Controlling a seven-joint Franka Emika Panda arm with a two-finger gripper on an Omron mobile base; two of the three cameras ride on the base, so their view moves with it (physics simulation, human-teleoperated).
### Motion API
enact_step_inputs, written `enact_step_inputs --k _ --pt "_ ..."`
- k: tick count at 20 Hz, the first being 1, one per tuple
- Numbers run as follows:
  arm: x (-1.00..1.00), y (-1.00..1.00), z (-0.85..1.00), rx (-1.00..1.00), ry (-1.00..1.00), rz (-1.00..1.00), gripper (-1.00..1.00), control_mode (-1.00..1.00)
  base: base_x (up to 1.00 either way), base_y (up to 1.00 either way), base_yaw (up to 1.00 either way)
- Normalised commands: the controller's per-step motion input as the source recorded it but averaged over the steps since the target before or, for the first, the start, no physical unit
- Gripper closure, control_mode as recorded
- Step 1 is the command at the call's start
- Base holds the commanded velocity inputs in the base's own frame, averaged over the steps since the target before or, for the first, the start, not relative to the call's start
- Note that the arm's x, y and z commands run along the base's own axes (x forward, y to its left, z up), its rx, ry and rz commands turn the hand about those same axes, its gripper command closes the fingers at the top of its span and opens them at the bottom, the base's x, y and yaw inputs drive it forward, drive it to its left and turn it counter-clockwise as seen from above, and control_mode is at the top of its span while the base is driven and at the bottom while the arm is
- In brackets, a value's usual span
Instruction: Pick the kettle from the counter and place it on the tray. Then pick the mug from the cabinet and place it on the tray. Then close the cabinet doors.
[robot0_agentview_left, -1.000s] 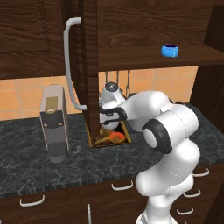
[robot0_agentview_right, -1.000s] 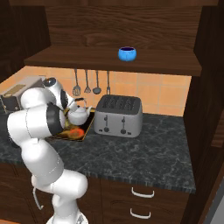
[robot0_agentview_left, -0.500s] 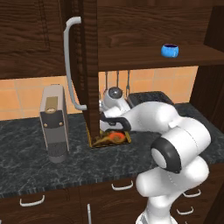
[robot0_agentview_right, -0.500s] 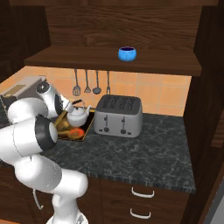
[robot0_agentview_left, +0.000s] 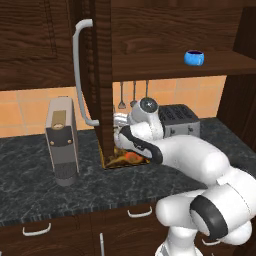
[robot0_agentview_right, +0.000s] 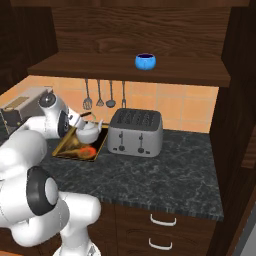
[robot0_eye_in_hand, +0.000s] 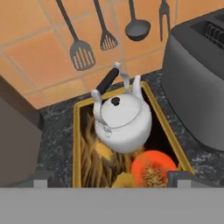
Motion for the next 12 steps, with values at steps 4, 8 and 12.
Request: enact_step_inputs --k 4,8,12 --pt "-0.58 -0.33 0.56 -0.13 -0.11 0.11 -1.00 -1.00 0.00 0.00 0.00" --pt "-0.53 -0.36 0.53 -0.18 -0.08 0.09 -1.00 -1.00 0.00 0.00 0.00" --pt "-0.43 -0.39 0.51 -0.17 -0.05 0.05 -1.00 -1.00 0.00 0.00 0.00"
